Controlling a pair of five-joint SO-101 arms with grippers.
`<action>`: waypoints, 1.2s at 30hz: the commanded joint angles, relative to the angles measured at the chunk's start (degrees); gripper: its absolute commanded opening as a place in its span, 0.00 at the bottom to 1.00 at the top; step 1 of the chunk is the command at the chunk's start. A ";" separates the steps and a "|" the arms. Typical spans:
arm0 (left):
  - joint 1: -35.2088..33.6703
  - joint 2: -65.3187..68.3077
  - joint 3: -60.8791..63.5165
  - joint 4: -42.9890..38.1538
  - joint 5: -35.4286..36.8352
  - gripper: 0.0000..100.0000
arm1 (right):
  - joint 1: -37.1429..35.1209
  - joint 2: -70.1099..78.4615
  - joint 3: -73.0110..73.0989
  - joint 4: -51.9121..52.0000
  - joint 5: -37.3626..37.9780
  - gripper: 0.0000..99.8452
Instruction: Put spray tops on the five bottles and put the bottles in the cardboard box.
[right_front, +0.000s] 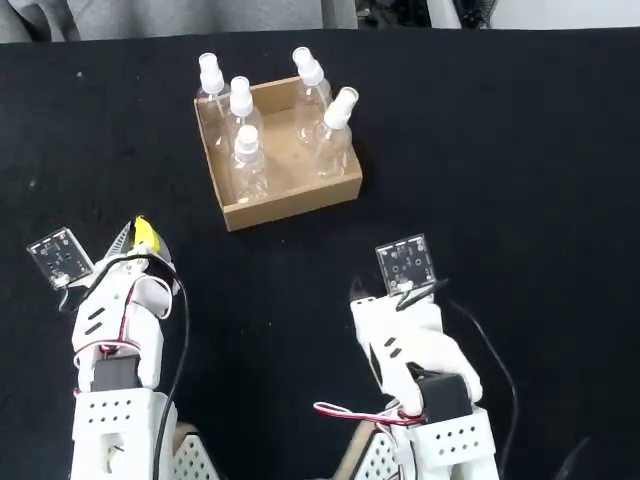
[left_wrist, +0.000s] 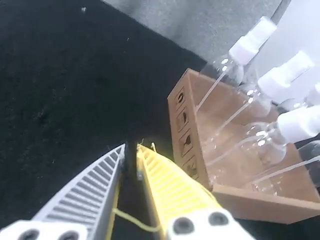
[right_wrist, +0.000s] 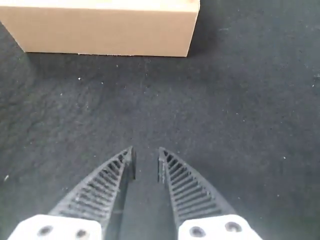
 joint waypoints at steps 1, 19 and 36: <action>-0.66 -6.51 1.45 4.84 1.41 0.03 | 1.23 -4.97 -0.22 0.53 0.09 0.03; -0.57 -21.89 0.92 26.11 1.58 0.03 | 1.14 -5.14 -0.22 18.81 0.62 0.03; -0.66 -22.33 0.92 53.10 -7.74 0.03 | 1.14 -5.14 -0.22 18.81 0.62 0.03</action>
